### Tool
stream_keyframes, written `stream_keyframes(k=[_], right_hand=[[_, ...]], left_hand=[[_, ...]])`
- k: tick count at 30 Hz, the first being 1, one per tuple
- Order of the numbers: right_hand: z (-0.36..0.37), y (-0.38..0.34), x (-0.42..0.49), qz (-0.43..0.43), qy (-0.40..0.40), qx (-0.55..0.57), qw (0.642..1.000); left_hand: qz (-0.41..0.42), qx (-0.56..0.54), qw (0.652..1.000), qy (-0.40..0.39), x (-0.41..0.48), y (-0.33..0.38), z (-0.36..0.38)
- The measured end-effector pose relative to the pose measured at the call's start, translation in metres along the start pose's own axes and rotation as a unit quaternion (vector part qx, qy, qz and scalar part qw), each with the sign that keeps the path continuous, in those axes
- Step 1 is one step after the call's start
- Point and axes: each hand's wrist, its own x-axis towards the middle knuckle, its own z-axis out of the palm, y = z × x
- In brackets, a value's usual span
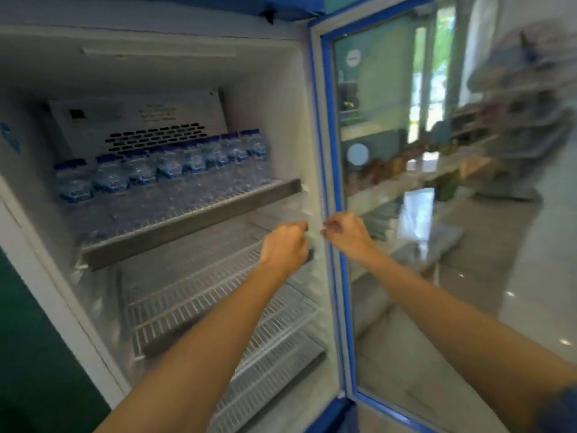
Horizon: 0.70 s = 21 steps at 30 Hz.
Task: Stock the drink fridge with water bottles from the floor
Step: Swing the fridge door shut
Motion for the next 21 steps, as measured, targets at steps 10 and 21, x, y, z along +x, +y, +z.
stream_keyframes(k=[10, 21], right_hand=[[-0.146, 0.118, -0.139, 0.136, 0.064, -0.122, 0.981], [-0.362, 0.198, -0.167, 0.153, 0.277, -0.172, 0.933]], left_hand=[[0.120, -0.068, 0.986, -0.094, -0.042, 0.163, 0.061], [0.408, -0.057, 0.910, -0.048, -0.043, 0.405, 0.112]])
